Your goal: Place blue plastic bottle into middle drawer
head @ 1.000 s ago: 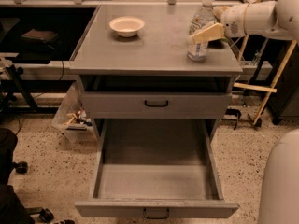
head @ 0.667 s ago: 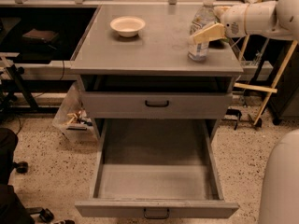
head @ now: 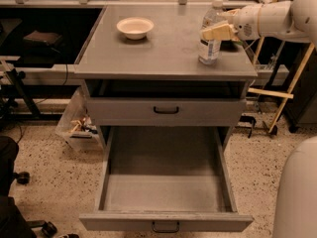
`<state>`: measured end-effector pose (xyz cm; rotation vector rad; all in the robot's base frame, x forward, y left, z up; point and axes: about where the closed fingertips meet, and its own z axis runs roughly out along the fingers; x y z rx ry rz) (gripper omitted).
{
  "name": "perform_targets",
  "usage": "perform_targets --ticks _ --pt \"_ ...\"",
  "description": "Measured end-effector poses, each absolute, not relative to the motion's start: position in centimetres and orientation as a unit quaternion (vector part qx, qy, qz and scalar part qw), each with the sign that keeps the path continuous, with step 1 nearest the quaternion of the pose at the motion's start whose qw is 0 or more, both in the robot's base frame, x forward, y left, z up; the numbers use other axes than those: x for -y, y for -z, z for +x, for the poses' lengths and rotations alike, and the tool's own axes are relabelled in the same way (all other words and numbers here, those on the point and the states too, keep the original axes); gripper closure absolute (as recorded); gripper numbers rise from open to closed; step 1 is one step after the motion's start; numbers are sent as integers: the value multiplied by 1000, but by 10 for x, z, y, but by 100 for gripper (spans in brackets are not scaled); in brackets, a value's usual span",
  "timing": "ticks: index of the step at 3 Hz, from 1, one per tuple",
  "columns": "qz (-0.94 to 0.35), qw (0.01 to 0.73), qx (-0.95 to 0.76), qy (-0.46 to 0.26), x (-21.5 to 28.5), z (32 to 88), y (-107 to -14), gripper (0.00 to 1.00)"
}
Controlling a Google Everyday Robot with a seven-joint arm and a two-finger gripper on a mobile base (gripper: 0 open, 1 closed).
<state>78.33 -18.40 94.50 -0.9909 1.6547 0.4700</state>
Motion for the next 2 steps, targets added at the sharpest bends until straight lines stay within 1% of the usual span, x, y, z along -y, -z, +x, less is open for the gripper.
perform_targets --ticks 2 --pt "-421 541 -699 -205 183 778 -944 88"
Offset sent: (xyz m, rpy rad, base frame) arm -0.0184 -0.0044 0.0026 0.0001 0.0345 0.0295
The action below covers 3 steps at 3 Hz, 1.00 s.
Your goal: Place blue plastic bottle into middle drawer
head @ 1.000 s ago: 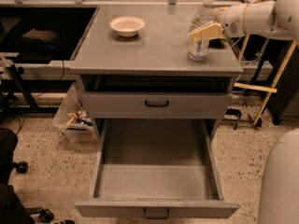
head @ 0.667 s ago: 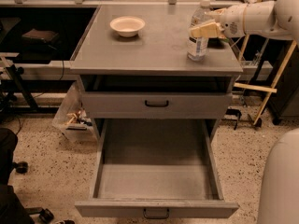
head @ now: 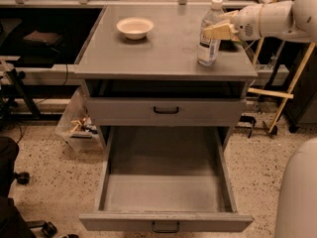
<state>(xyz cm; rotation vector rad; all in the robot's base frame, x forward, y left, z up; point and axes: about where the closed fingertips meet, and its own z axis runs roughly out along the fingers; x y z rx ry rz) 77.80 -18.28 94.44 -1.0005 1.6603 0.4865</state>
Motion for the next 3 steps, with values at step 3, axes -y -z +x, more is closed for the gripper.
perform_targets --ticks 3 --pt "-397 555 -670 -293 202 591 -997 100"
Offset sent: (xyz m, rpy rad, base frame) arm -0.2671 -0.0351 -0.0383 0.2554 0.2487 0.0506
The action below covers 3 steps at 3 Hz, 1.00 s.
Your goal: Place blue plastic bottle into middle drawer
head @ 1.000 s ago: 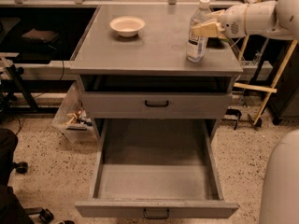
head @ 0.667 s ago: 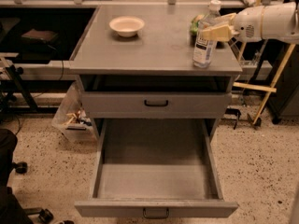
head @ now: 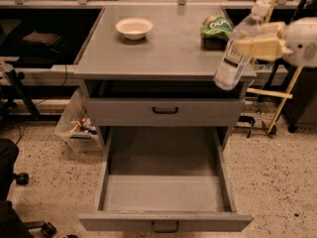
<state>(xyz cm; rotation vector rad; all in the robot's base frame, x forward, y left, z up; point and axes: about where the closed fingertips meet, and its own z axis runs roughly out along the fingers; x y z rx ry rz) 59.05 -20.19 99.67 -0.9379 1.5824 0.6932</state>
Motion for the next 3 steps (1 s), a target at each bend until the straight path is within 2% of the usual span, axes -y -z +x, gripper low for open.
perform_targets --ticks 1,2,3 --pt "-381 523 -695 -314 208 561 -950 100" --pt "-382 525 -693 -314 203 559 -951 100" --pt "-393 548 -687 -271 197 544 -942 100"
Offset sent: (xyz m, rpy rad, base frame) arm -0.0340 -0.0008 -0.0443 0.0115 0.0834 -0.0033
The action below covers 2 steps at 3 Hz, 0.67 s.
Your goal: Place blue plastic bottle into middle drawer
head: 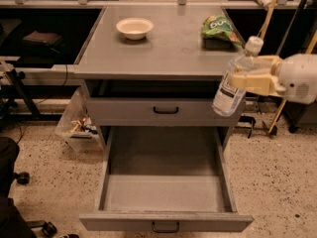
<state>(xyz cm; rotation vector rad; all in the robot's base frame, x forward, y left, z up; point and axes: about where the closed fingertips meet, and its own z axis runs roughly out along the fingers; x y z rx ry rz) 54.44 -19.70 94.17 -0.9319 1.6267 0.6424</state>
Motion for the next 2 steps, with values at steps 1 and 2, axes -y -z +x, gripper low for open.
perform_targets --ticks 1,2 --pt "-413 574 -677 -205 187 540 -896 100" --pt "-441 599 -654 -135 185 543 -872 100"
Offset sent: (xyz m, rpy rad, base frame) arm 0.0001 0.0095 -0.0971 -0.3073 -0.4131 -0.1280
